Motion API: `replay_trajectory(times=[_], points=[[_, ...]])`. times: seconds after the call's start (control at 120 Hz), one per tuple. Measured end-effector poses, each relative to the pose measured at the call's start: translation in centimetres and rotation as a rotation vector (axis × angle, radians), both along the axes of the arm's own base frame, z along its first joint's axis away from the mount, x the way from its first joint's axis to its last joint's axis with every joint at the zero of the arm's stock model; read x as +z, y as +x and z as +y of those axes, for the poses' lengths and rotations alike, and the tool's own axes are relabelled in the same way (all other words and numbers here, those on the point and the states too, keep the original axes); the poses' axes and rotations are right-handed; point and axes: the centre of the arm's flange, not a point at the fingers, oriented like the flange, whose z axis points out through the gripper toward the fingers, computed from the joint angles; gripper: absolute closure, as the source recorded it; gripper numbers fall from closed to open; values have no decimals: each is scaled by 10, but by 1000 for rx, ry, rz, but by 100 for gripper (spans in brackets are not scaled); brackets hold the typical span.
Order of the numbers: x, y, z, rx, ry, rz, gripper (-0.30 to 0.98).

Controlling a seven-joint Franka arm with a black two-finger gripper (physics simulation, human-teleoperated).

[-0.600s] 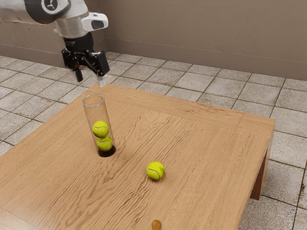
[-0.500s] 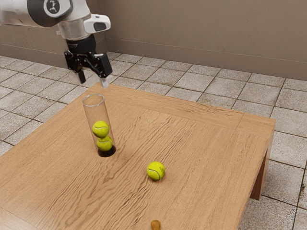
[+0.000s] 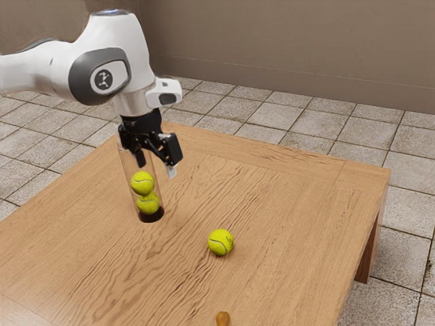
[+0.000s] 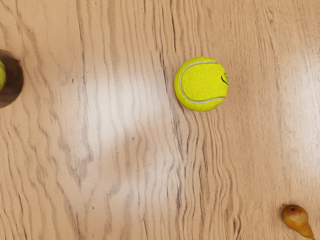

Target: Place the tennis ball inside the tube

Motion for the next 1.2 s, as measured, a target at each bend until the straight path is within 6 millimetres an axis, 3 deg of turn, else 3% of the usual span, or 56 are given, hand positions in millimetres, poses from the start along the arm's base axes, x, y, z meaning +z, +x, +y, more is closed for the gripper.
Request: replay_trajectory(times=[0.208, 0.342, 0.5, 0.758, 0.95, 1.2], points=[[-65, 13, -29, -38, -14, -20, 0], [-119, 32, -44, -55, -27, 12, 0], [-169, 46, -43, -37, -44, 50, 0], [-199, 64, -64, -40, -85, 7, 0], [-228, 74, -66, -37, -91, 17, 0], [-240, 80, -68, -39, -93, 16, 0]])
